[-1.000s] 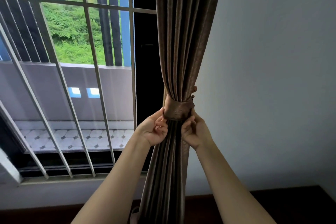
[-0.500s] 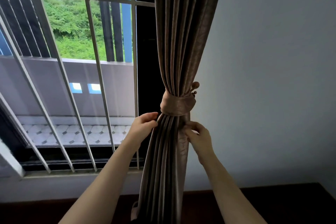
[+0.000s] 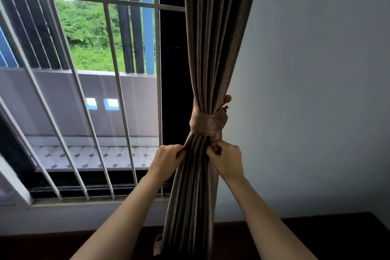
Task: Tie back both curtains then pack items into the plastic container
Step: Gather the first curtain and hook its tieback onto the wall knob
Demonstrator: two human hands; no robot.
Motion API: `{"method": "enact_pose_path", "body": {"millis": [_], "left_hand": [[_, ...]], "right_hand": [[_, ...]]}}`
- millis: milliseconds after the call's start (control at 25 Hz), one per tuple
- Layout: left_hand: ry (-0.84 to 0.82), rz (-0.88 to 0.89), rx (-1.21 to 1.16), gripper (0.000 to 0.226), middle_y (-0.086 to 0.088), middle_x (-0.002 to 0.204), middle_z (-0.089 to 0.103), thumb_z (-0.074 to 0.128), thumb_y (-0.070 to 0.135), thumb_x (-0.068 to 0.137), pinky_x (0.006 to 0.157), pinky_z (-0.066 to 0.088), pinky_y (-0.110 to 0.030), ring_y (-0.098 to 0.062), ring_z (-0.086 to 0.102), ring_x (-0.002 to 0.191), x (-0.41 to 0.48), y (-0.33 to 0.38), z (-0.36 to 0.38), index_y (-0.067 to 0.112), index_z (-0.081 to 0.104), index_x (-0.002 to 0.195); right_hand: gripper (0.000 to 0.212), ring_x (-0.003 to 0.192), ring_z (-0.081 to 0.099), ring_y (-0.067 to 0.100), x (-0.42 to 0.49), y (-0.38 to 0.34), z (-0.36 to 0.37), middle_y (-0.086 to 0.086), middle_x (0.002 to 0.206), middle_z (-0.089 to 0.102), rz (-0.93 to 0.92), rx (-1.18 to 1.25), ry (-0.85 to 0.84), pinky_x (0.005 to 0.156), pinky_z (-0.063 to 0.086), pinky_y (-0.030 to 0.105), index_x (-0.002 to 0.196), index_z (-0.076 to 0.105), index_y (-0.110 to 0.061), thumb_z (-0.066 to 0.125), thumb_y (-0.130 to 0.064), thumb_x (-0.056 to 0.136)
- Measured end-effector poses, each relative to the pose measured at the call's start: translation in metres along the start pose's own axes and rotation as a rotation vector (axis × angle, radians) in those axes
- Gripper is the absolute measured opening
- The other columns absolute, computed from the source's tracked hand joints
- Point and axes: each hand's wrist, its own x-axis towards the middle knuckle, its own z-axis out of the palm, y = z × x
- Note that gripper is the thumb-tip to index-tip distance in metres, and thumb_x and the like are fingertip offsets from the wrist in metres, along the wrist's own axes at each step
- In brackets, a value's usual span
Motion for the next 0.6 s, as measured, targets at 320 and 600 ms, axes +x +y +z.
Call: {"method": "enact_pose_path", "body": {"millis": [320,600], "left_hand": [[0.097,0.078,0.074,0.024,-0.01,0.086,0.075,0.064,0.018,0.085,0.072,0.057,-0.034,-0.025,0.071,0.077,0.009,-0.003,-0.042,0.006,0.071,0.105],[-0.003,-0.206,0.379,0.043,-0.011,0.144,0.045,0.042,0.026,0.098,0.102,0.043,-0.043,-0.03,0.049,0.128,0.023,-0.075,-0.108,0.01,0.044,0.138]], "right_hand": [[0.012,0.068,0.054,0.007,-0.017,-0.043,0.008,-0.003,0.081,0.058,-0.217,0.102,0.148,0.061,0.045,0.016,0.091,0.056,-0.014,0.062,-0.022,0.086],[0.056,0.138,0.033,0.022,0.018,-0.105,0.087,0.011,0.148,0.038,-0.38,-0.009,-0.284,0.112,0.027,0.033,0.143,0.032,-0.008,0.034,-0.038,0.096]]}}
